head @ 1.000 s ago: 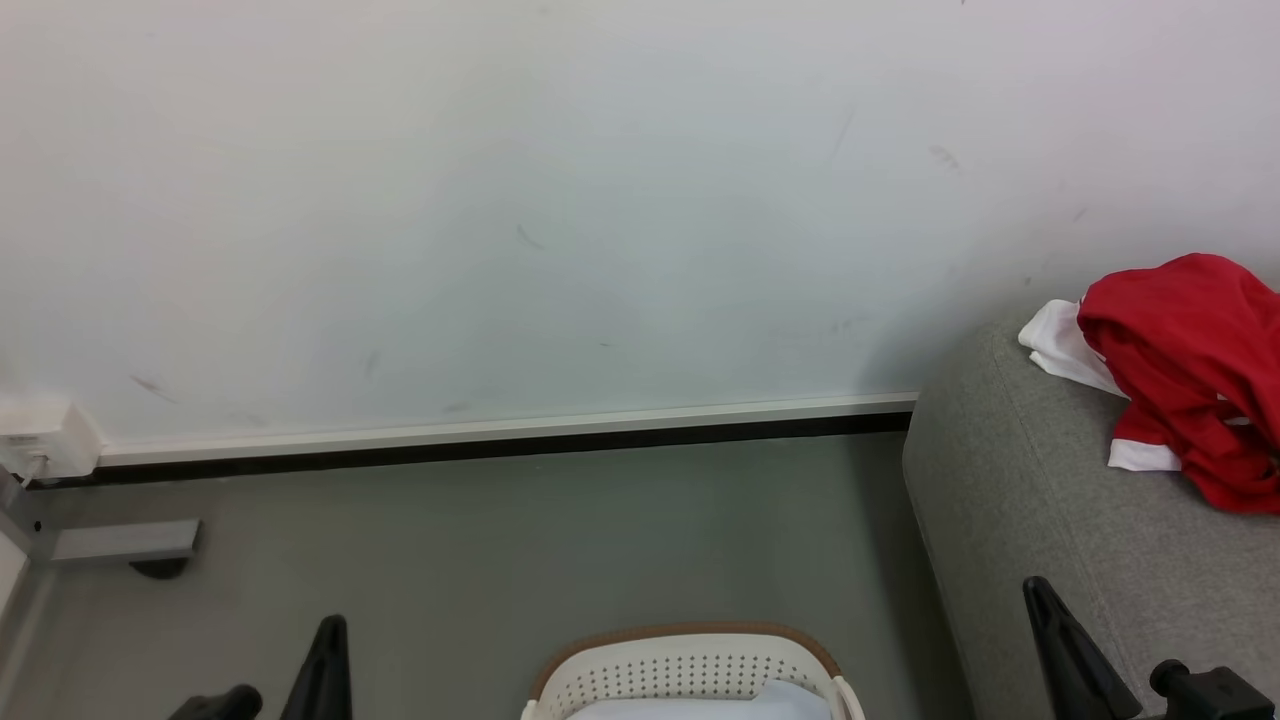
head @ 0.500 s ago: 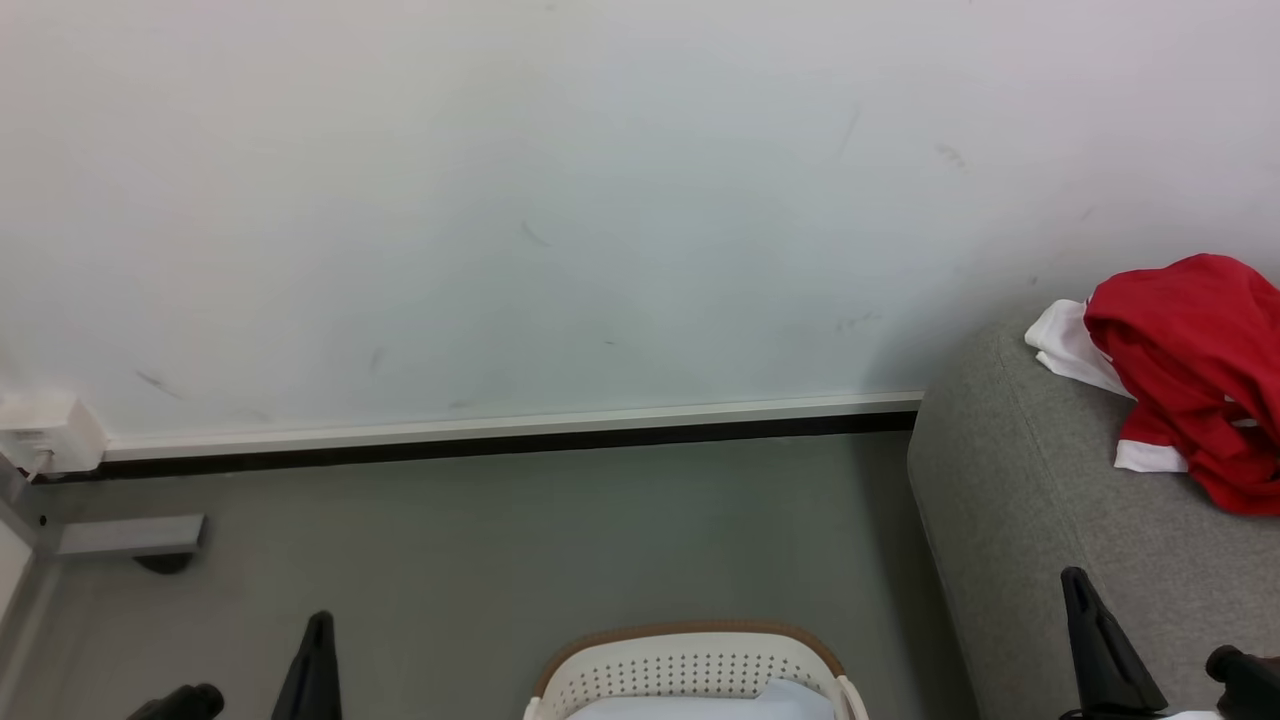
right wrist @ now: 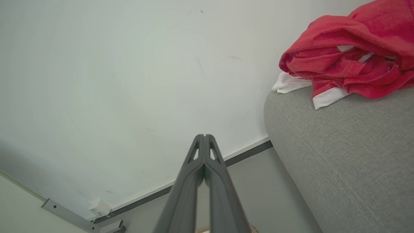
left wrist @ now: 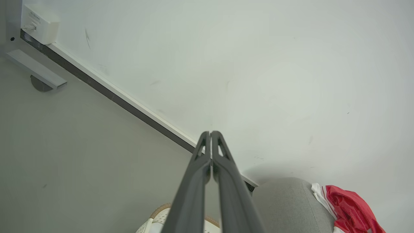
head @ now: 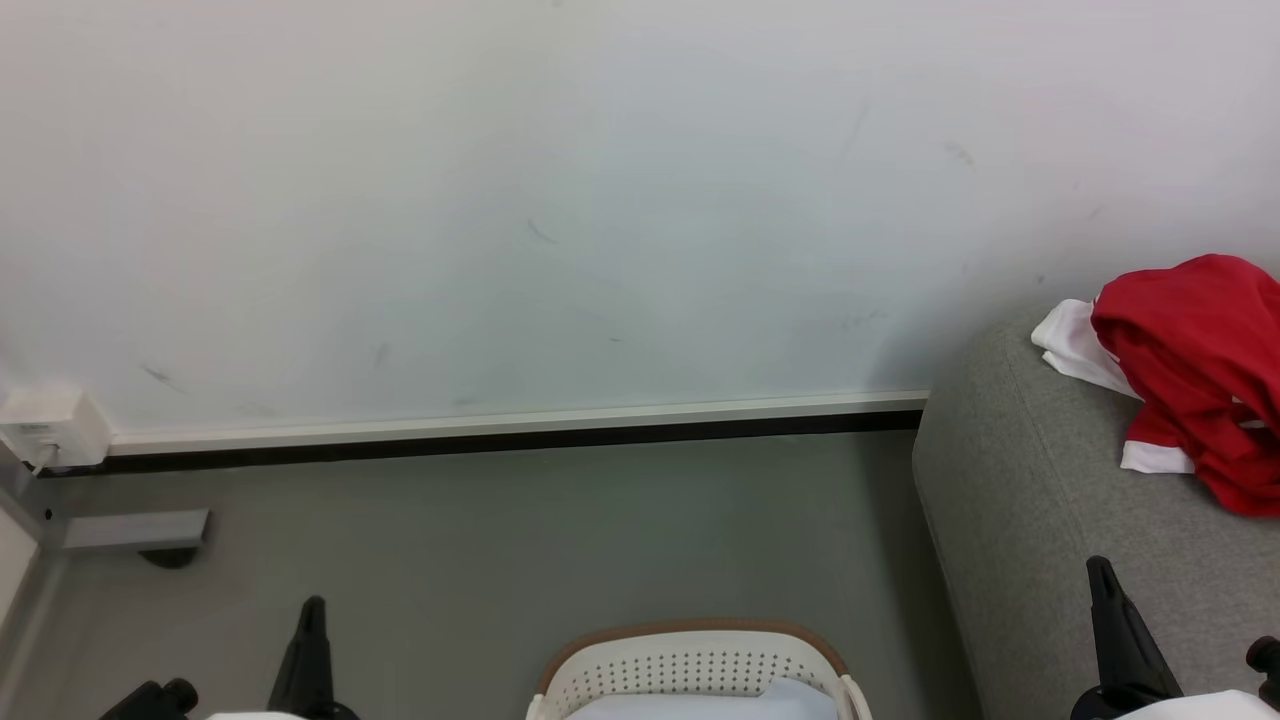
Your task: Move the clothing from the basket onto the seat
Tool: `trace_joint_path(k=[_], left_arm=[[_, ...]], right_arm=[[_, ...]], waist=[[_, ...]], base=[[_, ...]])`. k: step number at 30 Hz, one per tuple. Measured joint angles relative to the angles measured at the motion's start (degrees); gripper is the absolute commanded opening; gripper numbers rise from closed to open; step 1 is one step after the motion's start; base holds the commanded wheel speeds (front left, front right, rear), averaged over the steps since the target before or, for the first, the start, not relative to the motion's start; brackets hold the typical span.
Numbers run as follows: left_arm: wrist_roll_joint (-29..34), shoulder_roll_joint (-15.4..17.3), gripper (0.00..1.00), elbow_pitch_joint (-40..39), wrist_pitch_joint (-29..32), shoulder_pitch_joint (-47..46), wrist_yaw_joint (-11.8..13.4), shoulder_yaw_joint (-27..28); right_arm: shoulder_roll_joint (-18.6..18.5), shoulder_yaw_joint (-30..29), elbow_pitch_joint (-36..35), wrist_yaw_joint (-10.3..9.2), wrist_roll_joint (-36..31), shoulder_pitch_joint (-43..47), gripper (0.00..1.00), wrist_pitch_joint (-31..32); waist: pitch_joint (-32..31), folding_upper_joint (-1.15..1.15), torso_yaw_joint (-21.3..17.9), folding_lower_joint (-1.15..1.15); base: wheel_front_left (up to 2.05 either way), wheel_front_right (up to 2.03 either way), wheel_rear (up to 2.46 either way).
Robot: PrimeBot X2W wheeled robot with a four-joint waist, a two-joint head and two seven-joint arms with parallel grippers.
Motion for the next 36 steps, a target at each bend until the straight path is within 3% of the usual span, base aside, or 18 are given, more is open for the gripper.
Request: trace_joint_path(k=[36], left_arm=[[-24.6, 0.1, 0.0, -2.5, 6.5, -1.7, 0.0, 0.9]], right_arm=[[1.3, -3.8, 0.5, 0.0, 23.4, -2.2, 0.0, 5.5]], waist=[[0.5, 0.0, 1.0, 0.0]], base=[[0.0, 0.0, 0.0]])
